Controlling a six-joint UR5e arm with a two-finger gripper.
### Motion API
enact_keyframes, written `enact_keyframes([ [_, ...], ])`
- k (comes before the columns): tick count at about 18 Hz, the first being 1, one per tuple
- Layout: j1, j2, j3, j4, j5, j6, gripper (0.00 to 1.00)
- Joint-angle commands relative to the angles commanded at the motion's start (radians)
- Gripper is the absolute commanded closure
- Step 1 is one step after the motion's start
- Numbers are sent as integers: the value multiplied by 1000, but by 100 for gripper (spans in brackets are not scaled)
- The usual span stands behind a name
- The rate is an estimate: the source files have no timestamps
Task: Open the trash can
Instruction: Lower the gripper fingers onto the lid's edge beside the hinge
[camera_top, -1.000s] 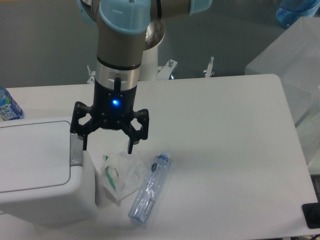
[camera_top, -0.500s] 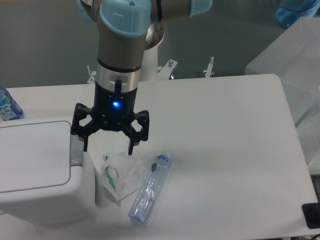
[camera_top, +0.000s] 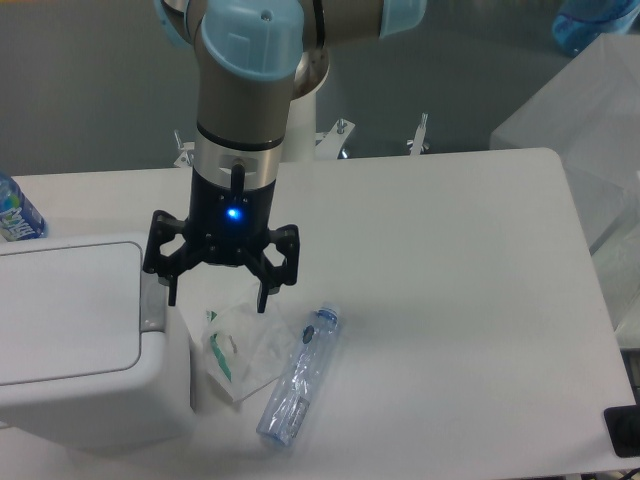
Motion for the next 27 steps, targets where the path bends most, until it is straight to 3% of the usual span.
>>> enact_keyframes([
  [27, -15, -3, -26, 0, 2, -2, 0],
])
